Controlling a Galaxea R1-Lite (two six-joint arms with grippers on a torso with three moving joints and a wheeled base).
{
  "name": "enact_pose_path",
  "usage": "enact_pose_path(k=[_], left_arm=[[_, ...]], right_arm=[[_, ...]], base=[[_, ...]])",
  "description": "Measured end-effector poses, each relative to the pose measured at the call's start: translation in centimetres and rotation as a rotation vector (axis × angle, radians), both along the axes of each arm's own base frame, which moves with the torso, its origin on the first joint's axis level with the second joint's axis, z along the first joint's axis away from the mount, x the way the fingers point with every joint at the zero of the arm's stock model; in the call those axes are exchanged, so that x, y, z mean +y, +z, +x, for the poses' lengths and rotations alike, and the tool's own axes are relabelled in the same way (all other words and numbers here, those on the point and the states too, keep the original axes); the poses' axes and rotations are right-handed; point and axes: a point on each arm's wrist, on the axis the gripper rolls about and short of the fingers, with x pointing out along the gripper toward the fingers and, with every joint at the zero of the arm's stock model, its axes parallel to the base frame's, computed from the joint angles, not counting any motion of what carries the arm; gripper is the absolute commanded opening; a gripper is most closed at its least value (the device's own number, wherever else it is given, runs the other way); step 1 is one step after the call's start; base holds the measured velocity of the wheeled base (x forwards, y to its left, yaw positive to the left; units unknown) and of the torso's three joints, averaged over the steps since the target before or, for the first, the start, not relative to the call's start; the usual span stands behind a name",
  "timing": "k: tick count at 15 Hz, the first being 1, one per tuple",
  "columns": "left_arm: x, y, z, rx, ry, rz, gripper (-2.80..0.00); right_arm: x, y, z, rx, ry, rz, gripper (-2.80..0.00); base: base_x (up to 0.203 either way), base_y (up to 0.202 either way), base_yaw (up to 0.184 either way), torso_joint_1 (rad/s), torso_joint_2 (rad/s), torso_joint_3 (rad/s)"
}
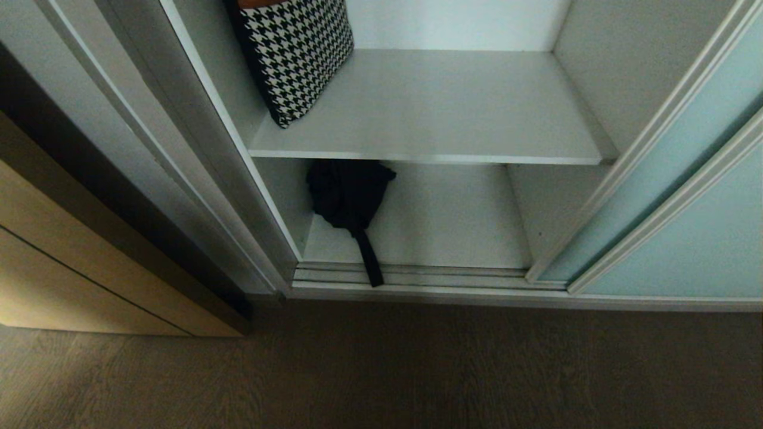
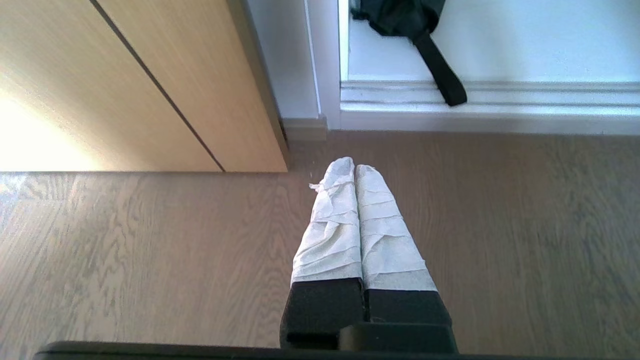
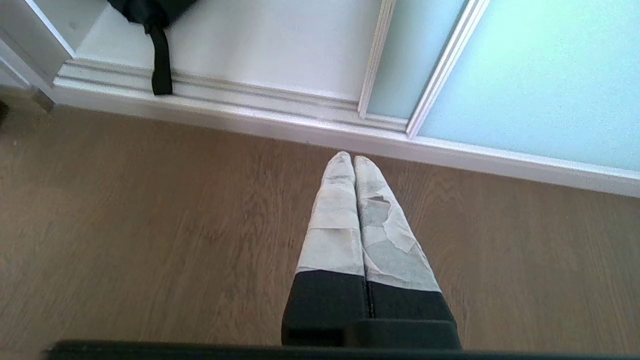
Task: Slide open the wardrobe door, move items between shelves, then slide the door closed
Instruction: Close the door
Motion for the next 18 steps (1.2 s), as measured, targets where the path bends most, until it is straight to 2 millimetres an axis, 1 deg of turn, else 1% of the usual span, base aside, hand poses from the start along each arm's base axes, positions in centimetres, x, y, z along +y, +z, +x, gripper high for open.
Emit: enact_pose_path(k=[18], left_arm=[[0.02, 0.01, 0.01, -0.003, 0.011, -0.040, -2.80]], right_arm=[[0.00, 0.00, 0.00, 0.000, 0.000, 0.000, -2.80]], base=[[0.000, 0.000, 0.000, 0.000, 0.00, 0.004]])
